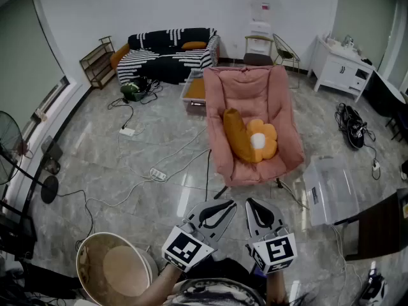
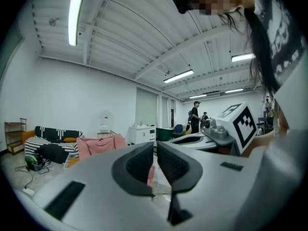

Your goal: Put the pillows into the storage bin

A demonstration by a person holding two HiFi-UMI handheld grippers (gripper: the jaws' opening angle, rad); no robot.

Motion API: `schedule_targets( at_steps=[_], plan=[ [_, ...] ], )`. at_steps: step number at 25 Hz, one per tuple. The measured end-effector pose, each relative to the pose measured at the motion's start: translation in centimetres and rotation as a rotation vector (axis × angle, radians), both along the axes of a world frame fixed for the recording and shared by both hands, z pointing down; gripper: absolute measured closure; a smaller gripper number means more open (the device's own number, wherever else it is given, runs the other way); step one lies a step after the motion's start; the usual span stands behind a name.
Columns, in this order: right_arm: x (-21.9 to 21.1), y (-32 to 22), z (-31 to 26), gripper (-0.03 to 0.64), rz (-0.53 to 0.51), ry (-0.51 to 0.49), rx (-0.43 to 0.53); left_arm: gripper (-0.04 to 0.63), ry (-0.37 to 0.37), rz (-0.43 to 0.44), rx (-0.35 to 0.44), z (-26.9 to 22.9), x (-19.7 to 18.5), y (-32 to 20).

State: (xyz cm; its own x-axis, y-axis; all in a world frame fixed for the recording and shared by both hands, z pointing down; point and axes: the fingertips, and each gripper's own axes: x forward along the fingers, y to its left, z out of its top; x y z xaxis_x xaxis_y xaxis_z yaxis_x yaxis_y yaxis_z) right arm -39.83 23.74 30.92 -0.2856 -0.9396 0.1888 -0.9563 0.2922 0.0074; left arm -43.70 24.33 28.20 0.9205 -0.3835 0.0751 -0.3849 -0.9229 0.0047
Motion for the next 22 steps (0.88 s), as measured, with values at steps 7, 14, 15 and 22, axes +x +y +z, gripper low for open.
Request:
schedule_targets(
  at_steps=[7, 14, 15, 22],
  plan=[
    [1.2, 0.4, 0.0, 0.618, 0.032, -0.027, 0.009, 0.563, -0.014, -0.006, 0.018, 0.2, 0.3, 0.3],
    [3.2, 2.2, 1.0, 0.618, 0.042, -0.026, -0.007, 0.563, -0.020, -0.017, -0.001, 0.8, 1.5, 1.3],
    [3.6, 2.4, 1.2, 0.618, 0.046, -0.028, -0.011, 0.563, -0.024, -0.011, -0.005, 1.0, 1.8, 1.4],
    [5.9, 3.0, 1.6, 0.618, 0.076, -0.042, -0.021, 0.563, -0.053, 0.028, -0.014, 1.4, 4.3, 1.5]
  ],
)
